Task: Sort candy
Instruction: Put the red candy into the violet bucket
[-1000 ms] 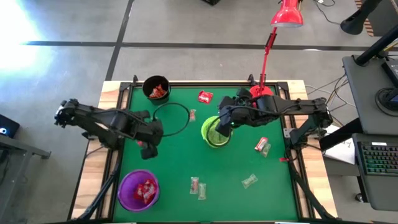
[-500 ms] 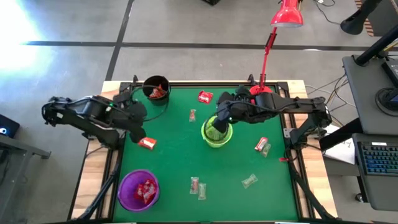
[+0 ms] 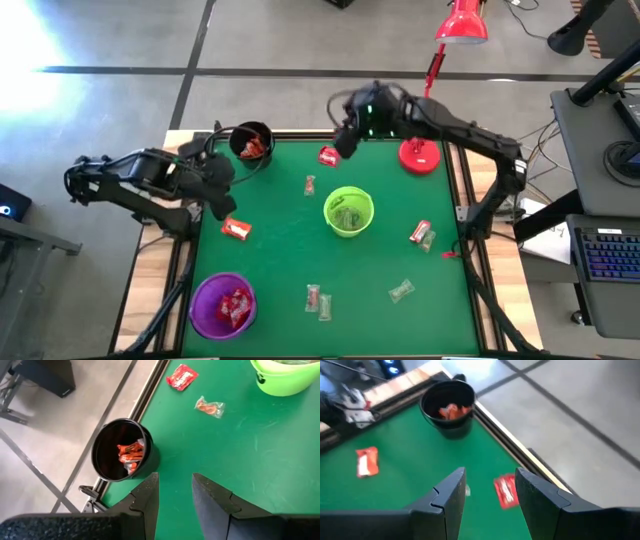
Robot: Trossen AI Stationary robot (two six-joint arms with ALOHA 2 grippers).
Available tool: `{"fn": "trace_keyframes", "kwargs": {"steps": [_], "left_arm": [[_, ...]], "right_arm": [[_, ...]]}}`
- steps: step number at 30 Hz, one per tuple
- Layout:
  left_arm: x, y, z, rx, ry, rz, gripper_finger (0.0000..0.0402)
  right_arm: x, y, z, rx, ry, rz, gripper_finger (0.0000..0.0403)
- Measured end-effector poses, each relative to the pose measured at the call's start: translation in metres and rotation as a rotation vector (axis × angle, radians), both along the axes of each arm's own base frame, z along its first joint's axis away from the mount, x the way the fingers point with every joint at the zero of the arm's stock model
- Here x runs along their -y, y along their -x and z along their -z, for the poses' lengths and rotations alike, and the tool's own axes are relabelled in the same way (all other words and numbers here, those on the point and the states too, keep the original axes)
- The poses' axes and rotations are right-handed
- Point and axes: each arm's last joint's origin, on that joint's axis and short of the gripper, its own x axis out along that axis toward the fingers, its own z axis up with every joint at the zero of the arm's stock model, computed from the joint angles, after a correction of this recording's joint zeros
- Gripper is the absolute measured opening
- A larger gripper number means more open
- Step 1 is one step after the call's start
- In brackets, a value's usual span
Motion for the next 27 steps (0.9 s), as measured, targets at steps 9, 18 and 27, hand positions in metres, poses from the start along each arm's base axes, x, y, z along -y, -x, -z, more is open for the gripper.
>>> {"fn": "trace_keyframes", "kwargs": {"steps": [9,18,27], "left_arm": [[-0.013,0.002,-0.001,0.012,0.002,-0.083,0.0100],[-0.023,0.002,-0.001,0.028,0.011,-0.169,0.0100],[-0.026,0.002,-0.001,0.082,0.041,-0.250,0.0100]], "right_arm": [[0.089,0.001,0.037,0.031,-0.139,-0.026,0.0164],[0.129,-0.010,0.082,-0.038,-0.158,-0.049,0.0164],[0.139,-0.023,0.115,-0.043,-0.193,-0.341,0.0164]]}}
